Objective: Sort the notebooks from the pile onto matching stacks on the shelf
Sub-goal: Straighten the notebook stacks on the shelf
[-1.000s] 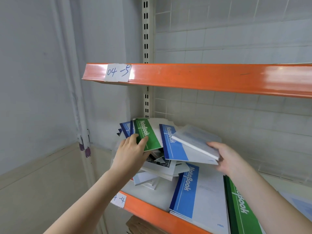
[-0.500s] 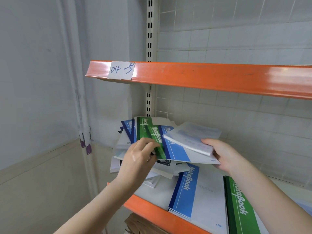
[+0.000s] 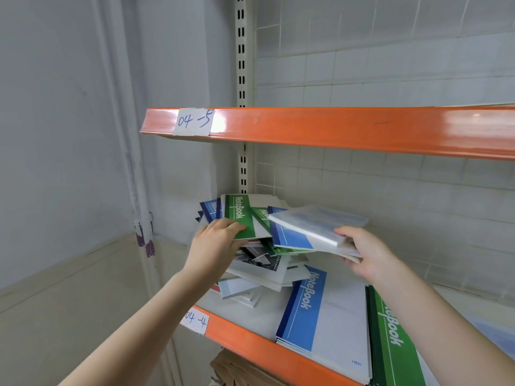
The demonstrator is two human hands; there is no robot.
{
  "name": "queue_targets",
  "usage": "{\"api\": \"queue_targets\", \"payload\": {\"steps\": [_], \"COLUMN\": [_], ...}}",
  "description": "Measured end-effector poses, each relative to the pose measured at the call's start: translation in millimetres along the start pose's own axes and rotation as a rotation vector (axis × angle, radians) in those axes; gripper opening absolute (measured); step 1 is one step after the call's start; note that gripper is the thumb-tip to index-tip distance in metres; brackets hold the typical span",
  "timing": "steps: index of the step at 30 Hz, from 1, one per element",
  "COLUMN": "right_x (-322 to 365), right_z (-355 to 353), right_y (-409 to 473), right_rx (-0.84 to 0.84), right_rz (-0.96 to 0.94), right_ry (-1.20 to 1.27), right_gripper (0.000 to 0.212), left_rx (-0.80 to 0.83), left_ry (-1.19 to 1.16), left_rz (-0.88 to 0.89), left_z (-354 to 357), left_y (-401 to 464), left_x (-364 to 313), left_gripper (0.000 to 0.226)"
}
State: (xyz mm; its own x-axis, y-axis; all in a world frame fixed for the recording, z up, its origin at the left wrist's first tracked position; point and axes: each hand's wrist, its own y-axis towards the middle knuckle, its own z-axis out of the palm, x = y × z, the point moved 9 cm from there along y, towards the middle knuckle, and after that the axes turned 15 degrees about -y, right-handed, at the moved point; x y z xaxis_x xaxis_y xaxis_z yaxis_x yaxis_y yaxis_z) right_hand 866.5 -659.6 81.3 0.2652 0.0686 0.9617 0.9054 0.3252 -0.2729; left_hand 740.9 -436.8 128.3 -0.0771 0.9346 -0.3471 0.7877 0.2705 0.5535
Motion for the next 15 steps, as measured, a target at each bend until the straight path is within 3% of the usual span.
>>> {"api": "queue_targets", "payload": {"steps": [4,7,10,12,15], "right_x": [6.2,5.6,2.2,-4.3,-17.0], "right_z": [0.0,-1.0,3.8,7.0,11.5], "right_y": [1.3,0.5,-1.1,-4.6,-7.5], "right_rx": [0.026,0.024,0.062,0.086,0.135], "right_rz": [-0.062,-0.075,-0.077,-0.06,-0.033], "right_ry": [0.24,0.155,0.047,0.003,0.028], "right_gripper": [0.007,0.003,0.015,0.016,0.017], "left_rx": [-0.086,-0.187,-0.255,-0.296,-0.327], "left_ry": [0.065,0.011,-0.06,-0.171,-0.523], "left_rz": [0.185,0.41,0.541,0.46,0.208], "left_z": [-10.3,-19.0,-24.5,-24.2,-19.2], "left_y": [-5.6,-24.5,-50.3,-57.7,-62.5], "left_x": [-14.8,-38.1,-66.9,-68.2,-52.9], "left_gripper": [0.026,0.026,0.011,0.023,0.033]}}
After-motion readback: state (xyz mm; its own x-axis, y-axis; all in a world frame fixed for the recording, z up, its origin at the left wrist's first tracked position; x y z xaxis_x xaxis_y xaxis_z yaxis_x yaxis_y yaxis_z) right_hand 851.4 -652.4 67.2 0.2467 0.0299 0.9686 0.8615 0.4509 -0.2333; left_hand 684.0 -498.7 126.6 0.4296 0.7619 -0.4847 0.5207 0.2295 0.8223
